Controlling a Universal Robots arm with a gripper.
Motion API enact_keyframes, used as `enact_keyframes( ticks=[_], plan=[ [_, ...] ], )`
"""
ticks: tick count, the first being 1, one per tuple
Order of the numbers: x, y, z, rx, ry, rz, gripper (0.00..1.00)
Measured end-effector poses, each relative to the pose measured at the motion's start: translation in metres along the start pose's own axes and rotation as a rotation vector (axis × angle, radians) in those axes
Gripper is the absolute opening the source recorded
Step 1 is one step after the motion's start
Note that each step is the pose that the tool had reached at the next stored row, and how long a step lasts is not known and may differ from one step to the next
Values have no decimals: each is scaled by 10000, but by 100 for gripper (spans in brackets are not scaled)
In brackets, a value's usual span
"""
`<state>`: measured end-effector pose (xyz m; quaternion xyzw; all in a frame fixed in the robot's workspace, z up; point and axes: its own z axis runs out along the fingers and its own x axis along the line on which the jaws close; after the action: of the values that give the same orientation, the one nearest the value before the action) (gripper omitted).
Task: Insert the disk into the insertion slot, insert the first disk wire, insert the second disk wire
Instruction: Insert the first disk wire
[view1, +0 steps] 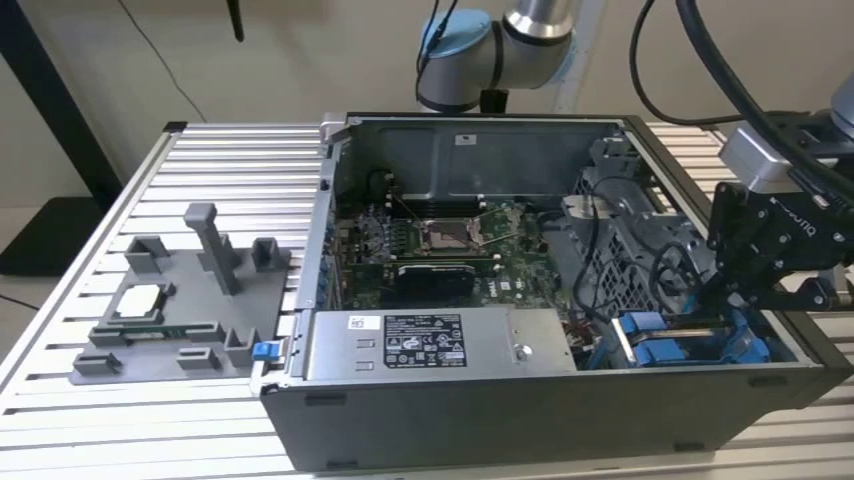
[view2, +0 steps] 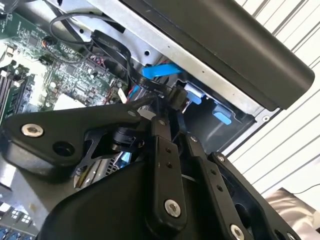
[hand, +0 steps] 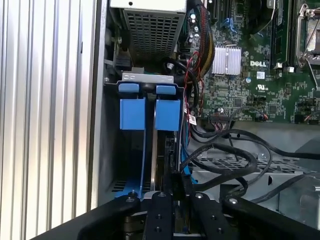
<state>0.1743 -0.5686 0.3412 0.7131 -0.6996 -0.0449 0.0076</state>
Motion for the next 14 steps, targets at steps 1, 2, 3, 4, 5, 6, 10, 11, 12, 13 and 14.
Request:
enact_keyframes(
  ticks=[1, 2, 3, 4, 5, 6, 10, 11, 12, 13, 14],
  plan=[
    [0, 0, -1, -42, -5, 3, 0],
    [0, 1, -12, -82, -10, 5, 0],
    [-1, 3, -30, -116, -13, 7, 0],
    [0, 4, -46, -143, -15, 9, 0],
    [4, 3, -52, -166, -20, 9, 0],
    [7, -5, -55, -181, -18, 9, 0],
    [26, -32, -41, -202, -20, 15, 0],
    [28, -33, -31, -202, -22, 30, 0],
    [28, -33, -25, -201, -22, 52, 0],
    [28, -34, -22, -200, -25, 74, 0],
    [29, -35, -19, -198, -30, 98, 0]
  ],
)
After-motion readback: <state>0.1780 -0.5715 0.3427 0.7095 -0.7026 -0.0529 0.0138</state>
